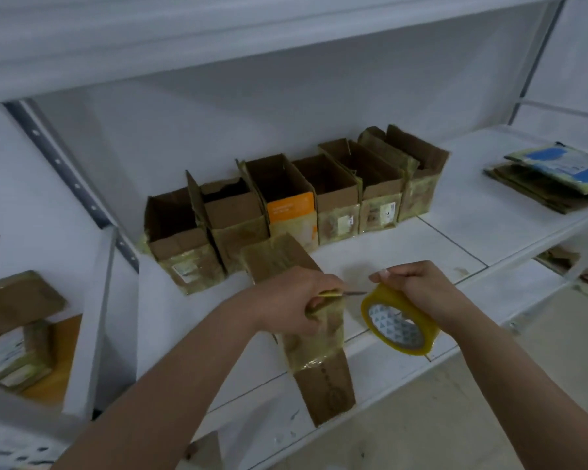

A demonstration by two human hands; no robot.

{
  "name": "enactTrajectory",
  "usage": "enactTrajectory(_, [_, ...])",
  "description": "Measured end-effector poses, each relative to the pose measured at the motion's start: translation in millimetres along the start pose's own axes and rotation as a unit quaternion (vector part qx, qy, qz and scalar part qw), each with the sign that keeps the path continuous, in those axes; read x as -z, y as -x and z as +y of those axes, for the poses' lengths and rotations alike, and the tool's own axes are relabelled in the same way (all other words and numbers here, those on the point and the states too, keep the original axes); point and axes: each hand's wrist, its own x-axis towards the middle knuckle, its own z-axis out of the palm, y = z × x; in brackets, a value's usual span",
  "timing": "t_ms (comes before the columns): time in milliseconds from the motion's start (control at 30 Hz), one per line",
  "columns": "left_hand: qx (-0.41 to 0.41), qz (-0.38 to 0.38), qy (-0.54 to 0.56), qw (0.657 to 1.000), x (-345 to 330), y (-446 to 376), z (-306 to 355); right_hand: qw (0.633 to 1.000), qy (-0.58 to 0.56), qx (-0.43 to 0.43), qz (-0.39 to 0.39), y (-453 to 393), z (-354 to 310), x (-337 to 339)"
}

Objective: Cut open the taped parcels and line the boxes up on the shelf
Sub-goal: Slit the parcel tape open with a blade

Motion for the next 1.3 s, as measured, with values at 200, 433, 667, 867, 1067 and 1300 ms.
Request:
enactTrajectory(200, [0.002, -0.006, 0.074, 0.997, -24, 29, -22, 0.998, 0.016, 0.014, -0.061, 4, -14, -20])
enactTrajectory(433, [0.101, 0.283, 0.235, 0.924, -35, 24, -25, 0.996, 0.016, 0.031, -0.085, 13, -29, -27])
enactTrajectory(667, [0.156, 0.363, 0.355, 0.847, -37, 10, -13, 0.995, 0.051, 0.048, -0.073, 27, -44, -27])
enactTrajectory(867, [0.083, 0.344, 0.365, 0.861, -38, -1, 4, 0.989, 0.109, 0.079, -0.063, 40, -56, -30])
enactTrajectory(1067, [0.042, 0.349, 0.411, 0.841, -36, 2, 7, 0.985, 0.136, 0.087, -0.065, 48, -66, -35])
enactTrajectory(1300, [0.072, 0.389, 0.415, 0.820, -37, 17, 3, 0.987, 0.113, 0.088, -0.070, 48, -74, -37])
